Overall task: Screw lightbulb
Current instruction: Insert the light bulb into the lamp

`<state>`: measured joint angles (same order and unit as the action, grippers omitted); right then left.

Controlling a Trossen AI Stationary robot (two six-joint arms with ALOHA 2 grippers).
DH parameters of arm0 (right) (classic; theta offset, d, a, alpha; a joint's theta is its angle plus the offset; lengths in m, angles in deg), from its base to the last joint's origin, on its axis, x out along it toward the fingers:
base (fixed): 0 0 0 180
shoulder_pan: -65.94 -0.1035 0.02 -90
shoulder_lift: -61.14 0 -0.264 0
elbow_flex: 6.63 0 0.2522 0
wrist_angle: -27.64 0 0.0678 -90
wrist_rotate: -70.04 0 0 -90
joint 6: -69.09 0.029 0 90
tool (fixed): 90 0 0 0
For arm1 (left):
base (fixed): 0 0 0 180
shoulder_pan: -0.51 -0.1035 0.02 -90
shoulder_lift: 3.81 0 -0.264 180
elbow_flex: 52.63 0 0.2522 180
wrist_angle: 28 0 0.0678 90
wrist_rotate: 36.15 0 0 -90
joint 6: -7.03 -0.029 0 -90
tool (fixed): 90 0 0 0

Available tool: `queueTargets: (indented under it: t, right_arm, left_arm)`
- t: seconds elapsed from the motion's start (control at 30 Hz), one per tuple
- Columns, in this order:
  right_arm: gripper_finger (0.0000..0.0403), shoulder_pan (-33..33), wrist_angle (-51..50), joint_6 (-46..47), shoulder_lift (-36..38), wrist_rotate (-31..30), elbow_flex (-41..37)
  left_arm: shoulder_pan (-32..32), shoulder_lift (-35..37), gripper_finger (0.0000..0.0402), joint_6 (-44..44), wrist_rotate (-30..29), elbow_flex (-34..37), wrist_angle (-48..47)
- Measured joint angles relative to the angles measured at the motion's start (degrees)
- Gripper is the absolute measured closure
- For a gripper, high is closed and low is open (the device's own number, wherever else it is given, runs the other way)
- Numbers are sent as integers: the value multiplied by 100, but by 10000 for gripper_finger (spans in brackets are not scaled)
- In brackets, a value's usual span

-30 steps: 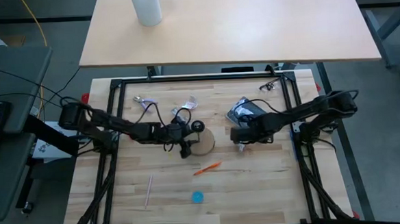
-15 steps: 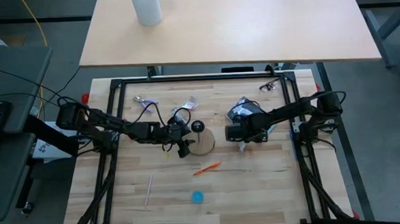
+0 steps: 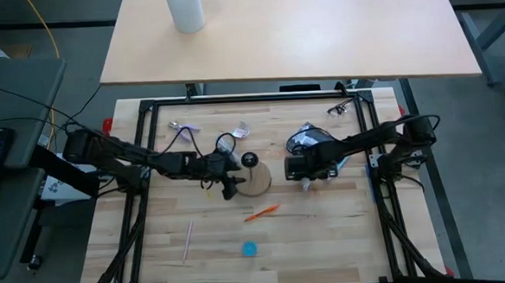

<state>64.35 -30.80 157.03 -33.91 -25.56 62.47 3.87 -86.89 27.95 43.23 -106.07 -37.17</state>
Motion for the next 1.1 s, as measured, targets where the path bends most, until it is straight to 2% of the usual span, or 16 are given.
queueTargets:
  t: [0.13, 0.3, 0.43, 0.53, 0.67, 0.77, 0.97, 1.1]
  right_arm:
    - [167, -2, -173, -444, 423, -303, 11]
    - [161, 0, 59, -939, 1172, -1093, 13]
    - [161, 4, 1129, -1744, 1705, -1793, 13]
    - [161, 46, 2328, -2723, 1928, -2046, 20]
    - [161, 59, 3810, -4095, 2041, -2001, 20]
    - [160, 59, 4543, -4848, 2059, -1748, 23]
    - [160, -15, 4615, -6567, 1902, -1088, 499]
    - [160, -111, 4575, -7560, 1692, -872, 969]
  left_arm:
    - [-16, 662, 190, 1, -161, 0, -509]
    - [-39, 1630, 190, 196, -696, 0, -887]
    - [-39, 2302, 190, 468, -1507, 0, -405]
    - [-81, 2590, 190, 499, -1858, -2, 170]
    - [-211, 2778, 190, 639, -1790, -2, 878]
    - [-307, 2812, 190, 880, -1618, -2, 1210]
    - [-345, 2803, 190, 1616, -1509, -2, 1273]
    - [-345, 2808, 190, 2033, -1486, -2, 1339]
